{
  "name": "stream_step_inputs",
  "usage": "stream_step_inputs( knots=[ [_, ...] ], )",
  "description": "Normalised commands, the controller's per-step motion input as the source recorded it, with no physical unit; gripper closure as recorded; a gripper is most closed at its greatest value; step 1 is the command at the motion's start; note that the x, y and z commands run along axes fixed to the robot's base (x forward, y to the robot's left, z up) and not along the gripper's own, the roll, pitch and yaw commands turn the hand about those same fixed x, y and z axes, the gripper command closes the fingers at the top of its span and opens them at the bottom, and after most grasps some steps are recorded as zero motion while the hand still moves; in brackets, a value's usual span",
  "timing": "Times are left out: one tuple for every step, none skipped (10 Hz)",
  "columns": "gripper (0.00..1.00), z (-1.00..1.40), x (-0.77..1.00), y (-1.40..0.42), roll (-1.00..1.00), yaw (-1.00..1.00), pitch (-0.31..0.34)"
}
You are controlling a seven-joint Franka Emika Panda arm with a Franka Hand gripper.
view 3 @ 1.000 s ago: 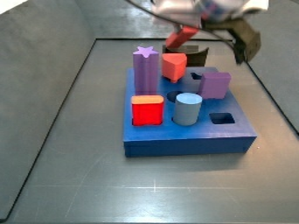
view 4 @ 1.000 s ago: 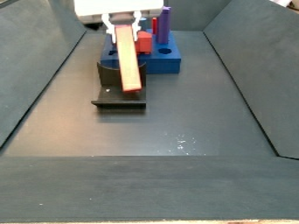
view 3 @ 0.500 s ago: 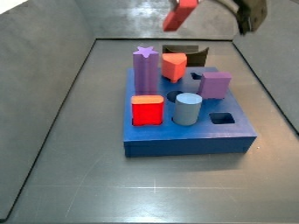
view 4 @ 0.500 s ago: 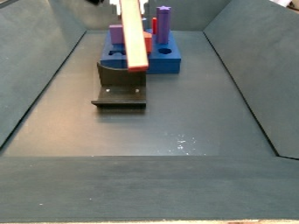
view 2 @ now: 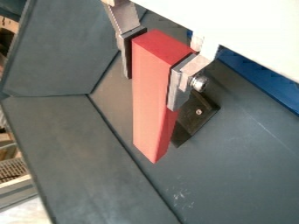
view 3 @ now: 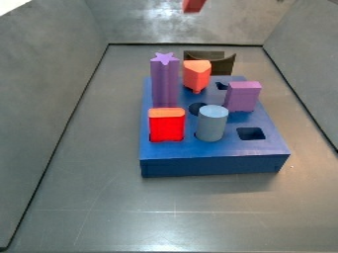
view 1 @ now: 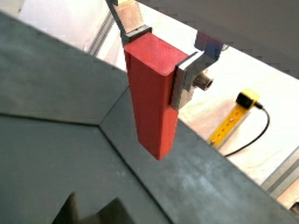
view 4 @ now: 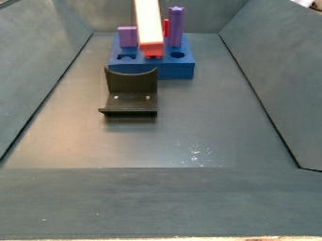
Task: Pick up the rectangle object. Move up. Place the rectangle object on the fixture. Regrasp the rectangle object. Move to above the board. Insert the rectangle object.
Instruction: Move to above the board.
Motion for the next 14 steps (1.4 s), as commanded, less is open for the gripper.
stream_step_inputs(
  knots=[
    [1.00, 0.40, -0.04, -0.01, -0.06, 0.00, 0.082],
    [1.00, 0.23, -0.03, -0.01, -0.06, 0.01, 0.094],
    [1.00, 0.29, -0.36, -1.00, -1.00, -0.20, -0.065],
    [1.00, 0.29, -0.36, -1.00, -1.00, -0.20, -0.067],
    [1.00, 0.32, -0.39, -1.00, -1.00, -0.20, -0.075],
    [1.00, 0.31, -0.40, -1.00, -1.00, -0.21, -0.072],
    [1.00, 0.31, -0.41, -1.00, -1.00, -0.21, -0.060],
    [1.00, 0.32, -0.41, -1.00, -1.00, -0.22, -0.047],
    [1.00, 0.32, -0.44, -1.00, -1.00, -0.22, -0.031],
    [1.00, 0.25, -0.36, -0.77, -1.00, -0.22, -0.022],
    [1.00, 0.13, -0.22, -0.39, -1.00, -0.21, -0.012],
    [1.00, 0.08, -0.16, -0.25, -1.00, -0.20, -0.010],
    [1.00, 0.04, -0.10, -0.10, -0.83, -0.15, -0.009],
    [1.00, 0.03, -0.08, -0.06, -0.61, -0.10, -0.015]
  ],
)
